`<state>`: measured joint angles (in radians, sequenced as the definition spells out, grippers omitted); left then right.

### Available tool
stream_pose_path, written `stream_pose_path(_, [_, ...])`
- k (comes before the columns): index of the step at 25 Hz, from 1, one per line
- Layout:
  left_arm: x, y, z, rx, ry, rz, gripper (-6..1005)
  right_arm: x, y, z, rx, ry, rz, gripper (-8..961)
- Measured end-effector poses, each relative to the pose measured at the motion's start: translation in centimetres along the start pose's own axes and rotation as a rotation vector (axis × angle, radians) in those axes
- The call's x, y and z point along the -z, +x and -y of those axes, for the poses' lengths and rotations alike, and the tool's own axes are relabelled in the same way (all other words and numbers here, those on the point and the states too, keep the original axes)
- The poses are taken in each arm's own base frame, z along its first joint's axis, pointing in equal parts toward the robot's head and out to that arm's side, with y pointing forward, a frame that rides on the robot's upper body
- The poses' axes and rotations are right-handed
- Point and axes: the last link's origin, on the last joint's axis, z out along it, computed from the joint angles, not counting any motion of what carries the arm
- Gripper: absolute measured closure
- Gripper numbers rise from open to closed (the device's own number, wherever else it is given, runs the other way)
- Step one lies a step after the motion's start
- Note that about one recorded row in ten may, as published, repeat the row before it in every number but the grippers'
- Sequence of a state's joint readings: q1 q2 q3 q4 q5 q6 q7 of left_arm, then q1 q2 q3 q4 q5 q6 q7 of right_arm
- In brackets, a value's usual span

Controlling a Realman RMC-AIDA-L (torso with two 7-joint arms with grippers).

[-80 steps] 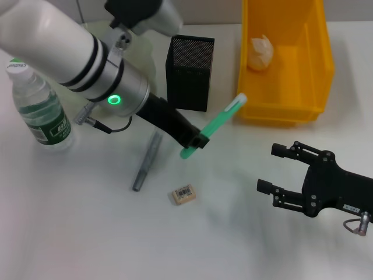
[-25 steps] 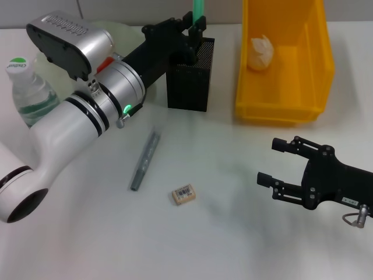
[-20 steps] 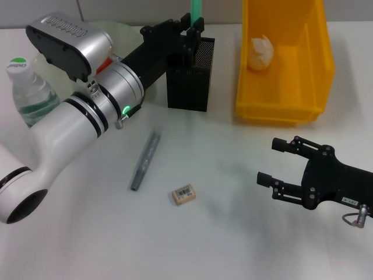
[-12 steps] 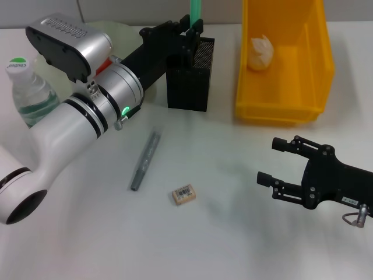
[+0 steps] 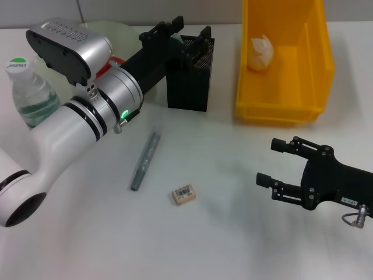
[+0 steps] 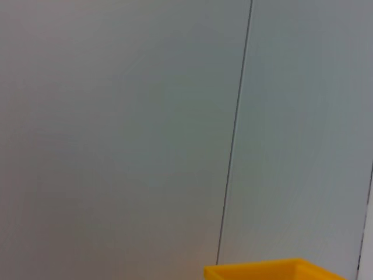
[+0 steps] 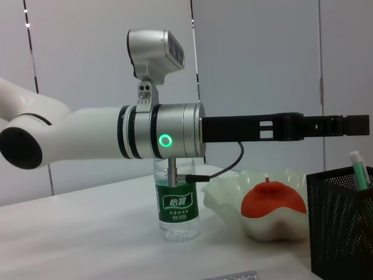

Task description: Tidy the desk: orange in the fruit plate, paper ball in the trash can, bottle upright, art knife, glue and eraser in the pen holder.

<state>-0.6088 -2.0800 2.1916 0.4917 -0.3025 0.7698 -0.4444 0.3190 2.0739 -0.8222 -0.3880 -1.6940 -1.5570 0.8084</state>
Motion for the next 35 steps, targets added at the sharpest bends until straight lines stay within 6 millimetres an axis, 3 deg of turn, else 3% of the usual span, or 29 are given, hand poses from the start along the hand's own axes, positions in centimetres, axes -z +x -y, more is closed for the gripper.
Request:
stream_pose_path(9, [0.2,0.2,-0.6,0.017,-0.029,-0.022,224,0.0,0.0,0.0,0.000,-0.001,-0.001,217])
stream_pose_path(13, [1.2,0.1,-1.4,0.070,-0.112,-0.046,157,0.1,0.0,0.1,0.002,0.002,-0.001,218])
stream_pose_path(16, [2.9,0.3,-2.2,0.083,-0.201,-0.100,142,0.1,-0.1,0.2,-0.002,0.003,0.002,219])
stream_pose_path(17, [4.4,0.4,-2.5,0.086,-0.261,-0.134,137,0.0,-0.2,0.3,-0.008,0.001,0.003,219])
stream_pose_path(19, [5.1,0.4,-2.5,0.089,-0.287,-0.143,138,0.0,-0.3,0.3,-0.012,-0.002,0.005,219])
stream_pose_path(22, [7.9,0.3,-2.1,0.111,-0.400,-0.125,139,-0.2,-0.7,0.5,-0.025,-0.014,0.012,220])
stream_pose_path(25, [8.5,0.2,-2.0,0.113,-0.423,-0.113,140,-0.3,-0.9,0.7,-0.031,-0.018,0.014,221])
stream_pose_path(27, [11.2,-0.3,-0.6,0.116,-0.495,-0.042,140,-0.6,-1.3,0.9,-0.038,-0.031,0.021,221])
stream_pose_path(35, [15.2,-1.5,1.8,0.122,-0.562,0.123,141,-1.5,-2.9,1.9,-0.073,-0.089,0.025,223])
